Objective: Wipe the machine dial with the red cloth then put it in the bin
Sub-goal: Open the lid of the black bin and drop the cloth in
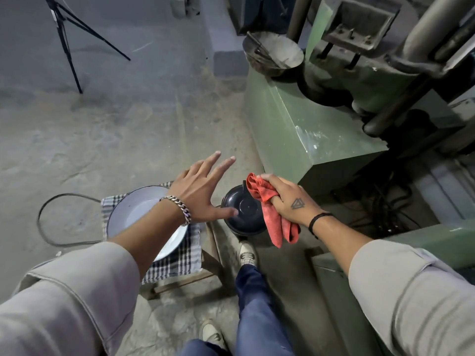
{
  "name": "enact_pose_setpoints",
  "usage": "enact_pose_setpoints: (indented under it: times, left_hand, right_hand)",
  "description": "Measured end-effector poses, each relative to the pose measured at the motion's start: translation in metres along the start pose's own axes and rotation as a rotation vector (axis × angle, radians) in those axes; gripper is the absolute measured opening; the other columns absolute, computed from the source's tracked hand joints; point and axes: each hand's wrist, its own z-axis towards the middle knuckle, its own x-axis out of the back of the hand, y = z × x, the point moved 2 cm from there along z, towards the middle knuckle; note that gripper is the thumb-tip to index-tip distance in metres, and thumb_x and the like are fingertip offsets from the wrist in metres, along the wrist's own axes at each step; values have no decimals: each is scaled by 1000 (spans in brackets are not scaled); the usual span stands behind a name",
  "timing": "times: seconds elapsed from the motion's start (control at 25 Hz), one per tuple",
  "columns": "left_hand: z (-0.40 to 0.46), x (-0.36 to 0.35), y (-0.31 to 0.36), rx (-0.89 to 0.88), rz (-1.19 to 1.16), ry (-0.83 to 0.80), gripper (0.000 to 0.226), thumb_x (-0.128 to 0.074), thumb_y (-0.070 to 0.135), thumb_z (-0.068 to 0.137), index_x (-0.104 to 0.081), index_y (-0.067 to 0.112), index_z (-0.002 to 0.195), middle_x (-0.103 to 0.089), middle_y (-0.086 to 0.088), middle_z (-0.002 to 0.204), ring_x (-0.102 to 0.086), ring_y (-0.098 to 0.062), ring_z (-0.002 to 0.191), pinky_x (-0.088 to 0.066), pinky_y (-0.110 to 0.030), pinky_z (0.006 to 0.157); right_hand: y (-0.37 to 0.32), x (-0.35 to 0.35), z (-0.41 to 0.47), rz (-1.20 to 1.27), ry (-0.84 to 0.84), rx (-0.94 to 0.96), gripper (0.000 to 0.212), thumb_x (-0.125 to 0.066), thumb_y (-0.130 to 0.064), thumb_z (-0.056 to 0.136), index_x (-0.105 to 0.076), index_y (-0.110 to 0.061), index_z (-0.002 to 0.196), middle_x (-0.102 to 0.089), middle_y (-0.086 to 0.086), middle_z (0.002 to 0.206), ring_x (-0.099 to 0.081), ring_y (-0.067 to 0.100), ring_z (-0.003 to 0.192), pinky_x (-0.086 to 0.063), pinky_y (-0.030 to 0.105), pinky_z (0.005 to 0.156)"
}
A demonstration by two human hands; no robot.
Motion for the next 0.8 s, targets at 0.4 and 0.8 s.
enact_pose_setpoints:
  times: [0.4,0.8]
  left_hand:
    - [66,-156,-20,35,-64,-165,125,-56,93,74,13,50,170,-1,-1,185,-29,-34,162,-38,-58,124]
    - [67,-215,-26,94,-109,-219,129,-65,86,77,17,50,169,4,3,184,-18,-31,166,-37,-60,126]
  right_hand:
    - [140,-122,20,34,-171,-148,60,-48,-27,99,-47,-64,145,-64,-20,140,-73,27,117,-61,52,98]
    - [184,-186,-5,-65,-353,-135,56,-45,-31,98,-55,-50,150,-57,-22,155,-71,29,124,-55,40,97]
